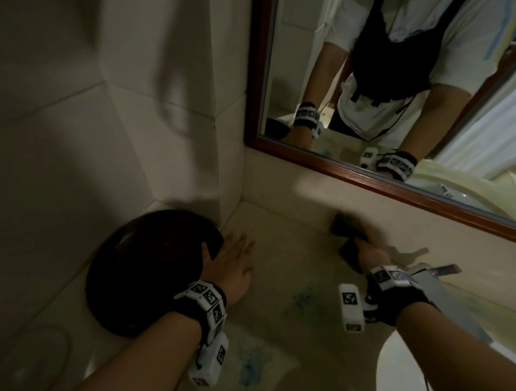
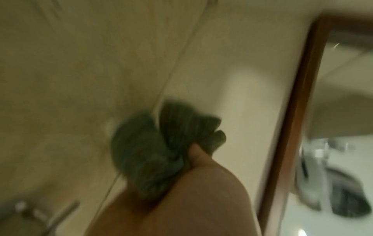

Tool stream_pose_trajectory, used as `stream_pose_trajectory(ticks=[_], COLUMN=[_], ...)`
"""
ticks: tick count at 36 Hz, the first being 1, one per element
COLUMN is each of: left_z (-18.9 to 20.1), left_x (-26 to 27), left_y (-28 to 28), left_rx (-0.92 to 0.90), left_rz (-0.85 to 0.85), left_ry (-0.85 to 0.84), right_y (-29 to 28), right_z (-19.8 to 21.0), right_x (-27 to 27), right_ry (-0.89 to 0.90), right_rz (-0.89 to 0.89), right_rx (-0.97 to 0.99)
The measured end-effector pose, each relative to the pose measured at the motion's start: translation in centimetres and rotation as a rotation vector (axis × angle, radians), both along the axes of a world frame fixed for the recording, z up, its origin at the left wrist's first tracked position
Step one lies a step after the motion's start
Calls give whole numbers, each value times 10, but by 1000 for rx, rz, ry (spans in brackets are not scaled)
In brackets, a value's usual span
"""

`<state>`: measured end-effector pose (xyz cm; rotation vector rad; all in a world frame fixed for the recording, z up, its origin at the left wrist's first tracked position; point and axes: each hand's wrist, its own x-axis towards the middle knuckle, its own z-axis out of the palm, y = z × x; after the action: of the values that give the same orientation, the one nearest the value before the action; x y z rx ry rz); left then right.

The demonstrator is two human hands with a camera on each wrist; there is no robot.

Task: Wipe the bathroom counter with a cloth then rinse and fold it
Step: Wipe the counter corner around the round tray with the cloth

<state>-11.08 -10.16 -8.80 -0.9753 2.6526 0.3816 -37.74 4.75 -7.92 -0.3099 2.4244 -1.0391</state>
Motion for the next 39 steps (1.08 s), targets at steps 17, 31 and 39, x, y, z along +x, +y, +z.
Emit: stream_pose_trajectory(ticks=[17, 31, 39], left_z=[-13, -16, -19], left_x=[18, 44, 59], left_y=[6, 4, -5], left_rx=[49, 46, 139], left_rz=[79, 313, 374], left_ry=[-14, -98, -134], right_y=[-15, -5, -58], right_z=[-51, -3, -44], right_x=[66, 44, 66], right_ry=[298, 66, 173], right_rz=[892, 242, 599], right_rx=[352, -61, 205])
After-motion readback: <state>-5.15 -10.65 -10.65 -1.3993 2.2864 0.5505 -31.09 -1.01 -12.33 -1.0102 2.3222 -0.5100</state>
